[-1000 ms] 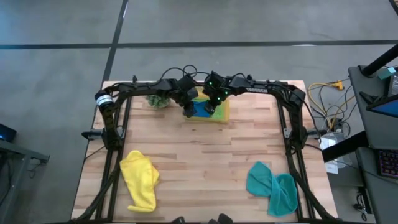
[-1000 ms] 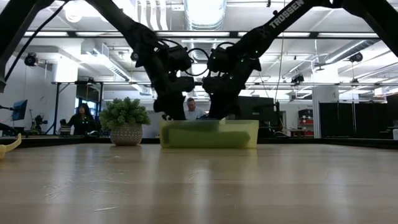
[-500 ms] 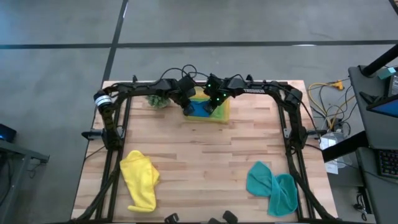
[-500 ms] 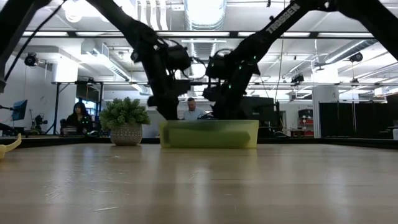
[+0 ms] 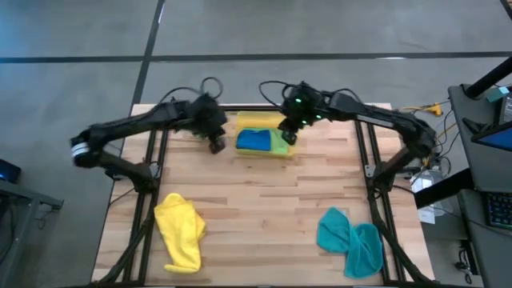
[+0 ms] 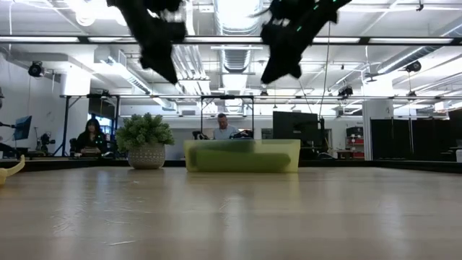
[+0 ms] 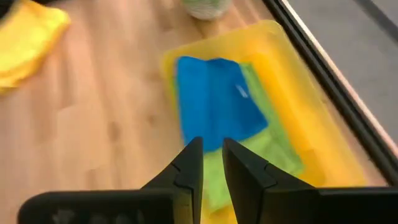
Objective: Fold microfiber towels
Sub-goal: Fold the yellow towel
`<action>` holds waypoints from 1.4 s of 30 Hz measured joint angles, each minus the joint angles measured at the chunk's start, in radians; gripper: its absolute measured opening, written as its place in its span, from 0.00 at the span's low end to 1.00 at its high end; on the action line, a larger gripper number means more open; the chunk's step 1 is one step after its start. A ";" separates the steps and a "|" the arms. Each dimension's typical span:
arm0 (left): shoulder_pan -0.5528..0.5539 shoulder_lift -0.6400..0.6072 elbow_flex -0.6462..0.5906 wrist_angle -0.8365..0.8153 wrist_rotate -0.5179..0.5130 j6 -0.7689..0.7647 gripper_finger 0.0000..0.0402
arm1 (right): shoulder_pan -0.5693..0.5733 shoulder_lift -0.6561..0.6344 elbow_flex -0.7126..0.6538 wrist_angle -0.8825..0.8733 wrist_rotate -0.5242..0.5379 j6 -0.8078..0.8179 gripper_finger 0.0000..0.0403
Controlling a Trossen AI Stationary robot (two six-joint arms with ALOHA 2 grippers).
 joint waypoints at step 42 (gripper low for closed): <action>-0.709 0.100 -0.538 -0.030 0.164 -0.184 0.50 | 0.639 -0.387 -0.545 0.474 0.273 0.539 0.14</action>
